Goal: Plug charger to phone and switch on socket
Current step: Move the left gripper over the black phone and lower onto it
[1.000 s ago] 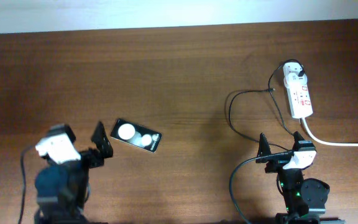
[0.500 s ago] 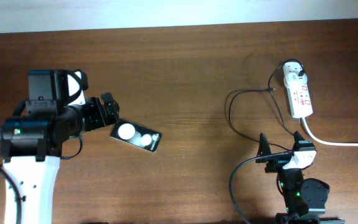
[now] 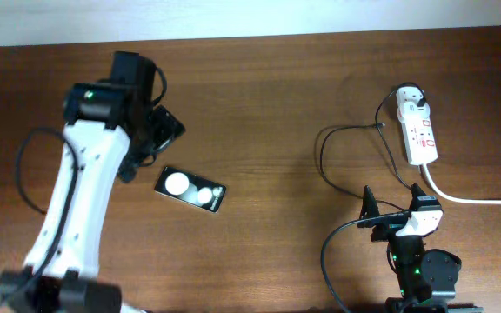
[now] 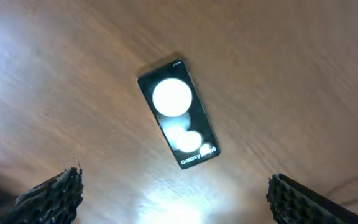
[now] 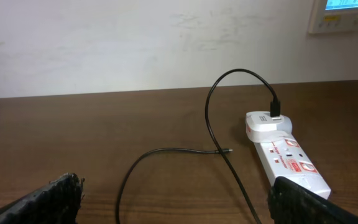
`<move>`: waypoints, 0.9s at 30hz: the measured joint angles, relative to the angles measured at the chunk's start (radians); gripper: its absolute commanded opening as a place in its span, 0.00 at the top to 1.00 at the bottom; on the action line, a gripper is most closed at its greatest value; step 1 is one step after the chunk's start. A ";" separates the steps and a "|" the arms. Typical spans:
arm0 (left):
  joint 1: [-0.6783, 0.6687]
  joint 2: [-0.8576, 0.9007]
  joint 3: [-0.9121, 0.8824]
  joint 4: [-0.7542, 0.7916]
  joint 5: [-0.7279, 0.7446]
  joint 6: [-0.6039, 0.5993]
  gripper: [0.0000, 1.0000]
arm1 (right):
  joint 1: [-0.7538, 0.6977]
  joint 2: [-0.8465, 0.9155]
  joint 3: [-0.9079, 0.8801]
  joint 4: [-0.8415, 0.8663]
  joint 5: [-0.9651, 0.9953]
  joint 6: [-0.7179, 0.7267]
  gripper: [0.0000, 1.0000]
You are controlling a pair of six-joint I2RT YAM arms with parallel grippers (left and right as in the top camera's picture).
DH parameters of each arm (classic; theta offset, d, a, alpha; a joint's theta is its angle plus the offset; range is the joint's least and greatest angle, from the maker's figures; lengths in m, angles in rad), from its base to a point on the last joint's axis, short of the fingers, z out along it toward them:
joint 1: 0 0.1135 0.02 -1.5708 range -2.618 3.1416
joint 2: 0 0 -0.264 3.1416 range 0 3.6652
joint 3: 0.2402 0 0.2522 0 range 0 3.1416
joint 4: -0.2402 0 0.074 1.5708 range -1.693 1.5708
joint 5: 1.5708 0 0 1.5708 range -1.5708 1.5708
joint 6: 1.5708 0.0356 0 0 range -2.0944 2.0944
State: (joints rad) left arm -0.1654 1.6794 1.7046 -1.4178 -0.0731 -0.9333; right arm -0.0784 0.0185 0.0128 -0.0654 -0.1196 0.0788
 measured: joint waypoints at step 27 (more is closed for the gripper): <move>-0.001 0.223 -0.418 0.449 0.130 -0.171 0.01 | 0.000 0.000 0.000 0.000 0.000 0.000 0.01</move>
State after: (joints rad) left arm -0.1661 1.9022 1.2861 -0.9691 0.0566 -1.1046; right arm -0.0784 0.0185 0.0128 -0.0654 -0.1196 0.0788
